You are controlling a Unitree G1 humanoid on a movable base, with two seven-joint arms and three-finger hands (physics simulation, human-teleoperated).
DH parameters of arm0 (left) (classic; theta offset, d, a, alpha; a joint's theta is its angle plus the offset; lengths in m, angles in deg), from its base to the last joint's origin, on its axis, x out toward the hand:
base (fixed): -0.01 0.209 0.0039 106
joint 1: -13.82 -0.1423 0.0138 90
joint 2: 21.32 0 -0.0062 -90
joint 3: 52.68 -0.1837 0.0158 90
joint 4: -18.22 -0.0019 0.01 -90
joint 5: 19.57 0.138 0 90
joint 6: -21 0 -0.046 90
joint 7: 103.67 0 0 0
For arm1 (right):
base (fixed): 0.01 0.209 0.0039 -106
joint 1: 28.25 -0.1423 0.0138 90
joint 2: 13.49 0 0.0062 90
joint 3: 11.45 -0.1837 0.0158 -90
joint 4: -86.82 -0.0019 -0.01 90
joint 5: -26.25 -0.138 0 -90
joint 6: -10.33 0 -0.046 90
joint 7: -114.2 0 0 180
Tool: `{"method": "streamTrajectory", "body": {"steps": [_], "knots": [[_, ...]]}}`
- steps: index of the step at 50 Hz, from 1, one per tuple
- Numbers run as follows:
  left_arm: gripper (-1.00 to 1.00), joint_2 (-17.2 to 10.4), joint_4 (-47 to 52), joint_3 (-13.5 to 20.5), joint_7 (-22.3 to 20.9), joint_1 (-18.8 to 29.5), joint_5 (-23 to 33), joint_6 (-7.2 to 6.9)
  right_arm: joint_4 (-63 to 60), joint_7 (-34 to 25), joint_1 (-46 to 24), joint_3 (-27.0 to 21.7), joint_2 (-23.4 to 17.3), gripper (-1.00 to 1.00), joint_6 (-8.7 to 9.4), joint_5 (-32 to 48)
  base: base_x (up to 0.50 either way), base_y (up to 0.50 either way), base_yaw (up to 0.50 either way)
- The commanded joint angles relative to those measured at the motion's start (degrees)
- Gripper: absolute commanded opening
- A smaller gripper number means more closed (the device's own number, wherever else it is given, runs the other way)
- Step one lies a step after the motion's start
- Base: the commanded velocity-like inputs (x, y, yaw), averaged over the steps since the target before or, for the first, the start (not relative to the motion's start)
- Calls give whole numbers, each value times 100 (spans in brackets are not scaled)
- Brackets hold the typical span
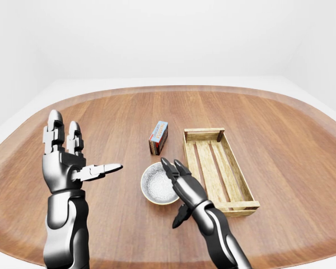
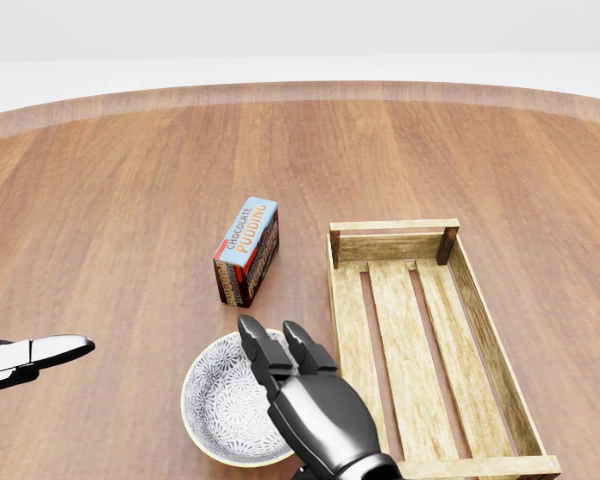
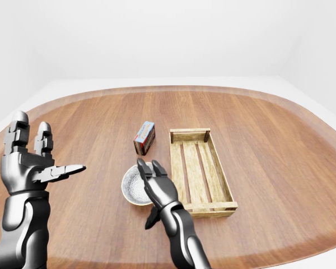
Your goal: Pick up the bowl on the left and put it in the tray.
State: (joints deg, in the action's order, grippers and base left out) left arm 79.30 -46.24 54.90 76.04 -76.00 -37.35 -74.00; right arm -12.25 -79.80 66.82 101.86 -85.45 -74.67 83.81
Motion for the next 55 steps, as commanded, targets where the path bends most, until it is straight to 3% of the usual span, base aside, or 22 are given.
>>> {"method": "streamTrajectory", "body": {"steps": [1,30,55], "knots": [[100,-15,-39,18,0,29,-12,0,480,181,-74,-31,23,100,0,-84,0,0,0],[100,-26,-45,25,21,41,-27,0,1206,53,-466,-254,149,100,0,150,0,0,0],[100,-47,2,63,32,44,-74,0,1962,253,-702,-141,429,100,0,256,0,0,0]]}}
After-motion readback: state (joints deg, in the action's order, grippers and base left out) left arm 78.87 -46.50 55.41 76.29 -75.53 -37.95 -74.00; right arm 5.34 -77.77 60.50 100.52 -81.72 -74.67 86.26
